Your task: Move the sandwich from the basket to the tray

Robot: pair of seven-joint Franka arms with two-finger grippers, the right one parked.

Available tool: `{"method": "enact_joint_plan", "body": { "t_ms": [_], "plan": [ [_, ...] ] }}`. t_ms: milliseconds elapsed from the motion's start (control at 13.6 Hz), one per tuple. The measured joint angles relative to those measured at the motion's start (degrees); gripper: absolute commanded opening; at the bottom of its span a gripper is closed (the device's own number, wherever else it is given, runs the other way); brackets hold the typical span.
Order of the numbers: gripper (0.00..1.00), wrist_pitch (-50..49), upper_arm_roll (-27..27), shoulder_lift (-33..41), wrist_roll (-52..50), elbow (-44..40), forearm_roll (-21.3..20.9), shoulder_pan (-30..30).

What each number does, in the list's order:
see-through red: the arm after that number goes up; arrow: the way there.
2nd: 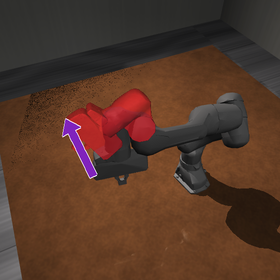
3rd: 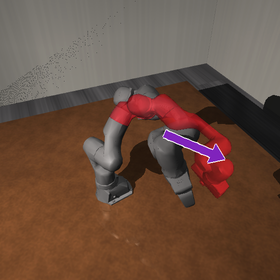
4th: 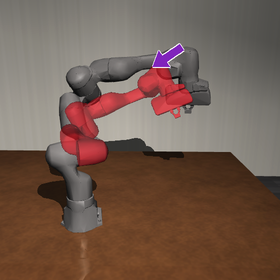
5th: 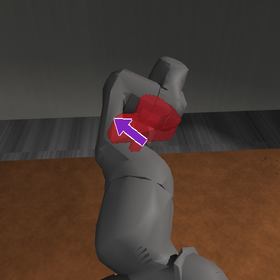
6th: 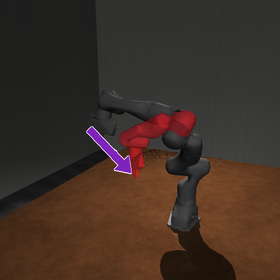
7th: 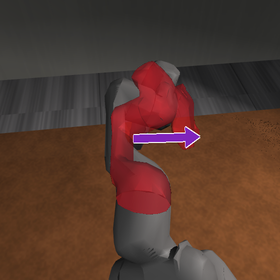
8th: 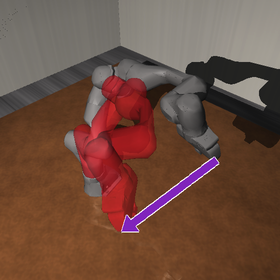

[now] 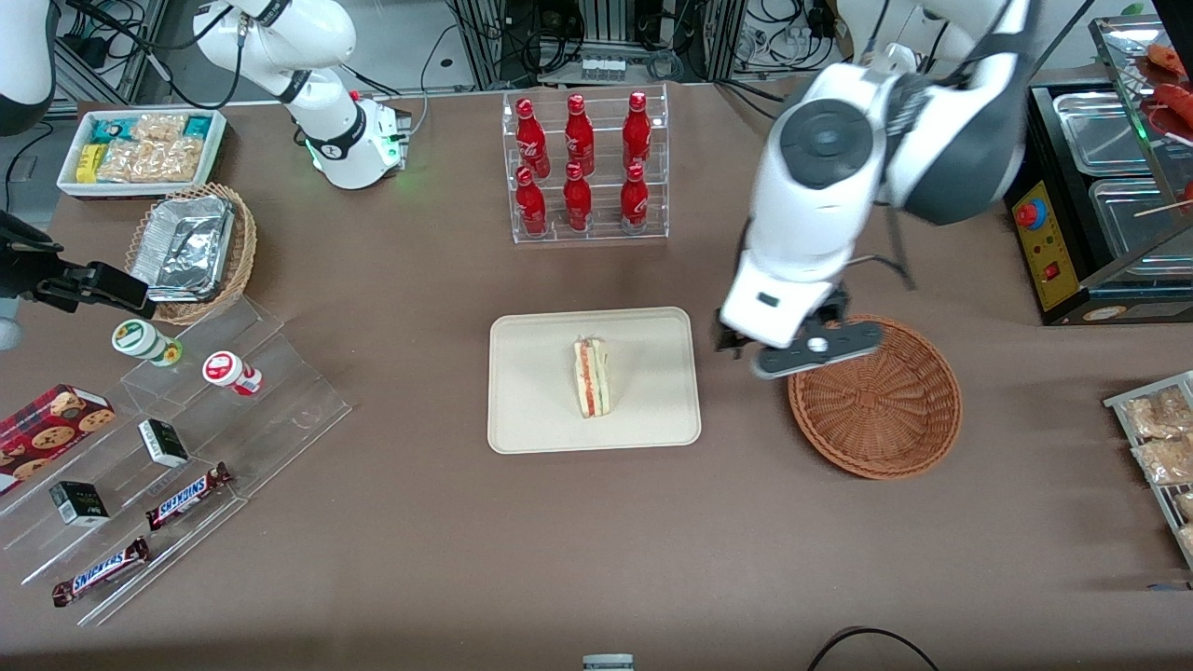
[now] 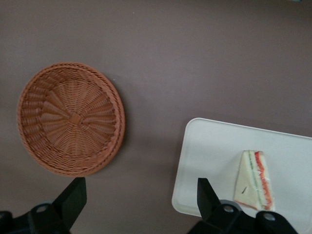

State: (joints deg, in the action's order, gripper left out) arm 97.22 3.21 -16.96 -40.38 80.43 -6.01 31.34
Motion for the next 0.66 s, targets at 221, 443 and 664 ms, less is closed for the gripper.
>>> {"method": "enact_joint_plan", "body": {
  "t_ms": [221,443,664],
  "plan": [
    [1.00,-3.32,0.03,2.96,7.82,0.80,1.55,-4.13],
    [1.00,-7.05,0.17,6.16,18.19,1.32,4.11,-10.59],
    [1.00,-7.77,0.25,10.60,23.87,5.66,5.52,-15.22]
  ]
}}
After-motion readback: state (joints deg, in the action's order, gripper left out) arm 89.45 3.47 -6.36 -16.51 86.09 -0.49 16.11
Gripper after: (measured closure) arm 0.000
